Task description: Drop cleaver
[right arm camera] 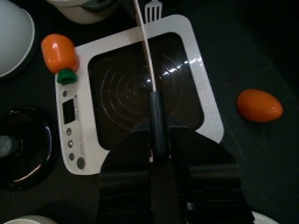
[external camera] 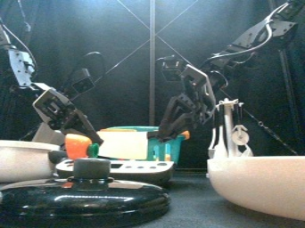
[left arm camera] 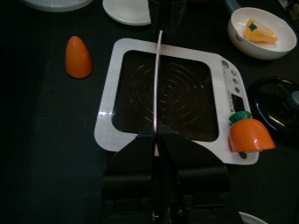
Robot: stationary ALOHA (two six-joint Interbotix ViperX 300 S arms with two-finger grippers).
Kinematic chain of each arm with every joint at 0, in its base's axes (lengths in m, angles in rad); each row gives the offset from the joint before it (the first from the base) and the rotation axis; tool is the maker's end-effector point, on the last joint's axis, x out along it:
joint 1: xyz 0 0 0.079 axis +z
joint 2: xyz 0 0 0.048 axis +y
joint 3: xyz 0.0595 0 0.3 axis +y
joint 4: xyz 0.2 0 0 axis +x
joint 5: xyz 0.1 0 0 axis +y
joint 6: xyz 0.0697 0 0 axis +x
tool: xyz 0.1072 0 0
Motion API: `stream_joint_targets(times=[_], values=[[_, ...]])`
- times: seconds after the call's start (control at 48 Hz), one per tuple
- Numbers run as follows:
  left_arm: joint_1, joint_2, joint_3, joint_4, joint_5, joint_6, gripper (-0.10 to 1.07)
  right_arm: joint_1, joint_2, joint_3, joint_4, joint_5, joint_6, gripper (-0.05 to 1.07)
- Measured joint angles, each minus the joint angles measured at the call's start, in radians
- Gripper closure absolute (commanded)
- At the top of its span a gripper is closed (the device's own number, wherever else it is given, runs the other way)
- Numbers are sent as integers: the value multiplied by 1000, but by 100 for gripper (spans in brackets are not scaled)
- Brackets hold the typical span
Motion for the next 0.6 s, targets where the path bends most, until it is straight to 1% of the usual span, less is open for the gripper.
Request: stream_joint_targets(times=[0.604], values=[[0,-18,-2,2,2,3,56,0,-2,2,0,3,-2,65]])
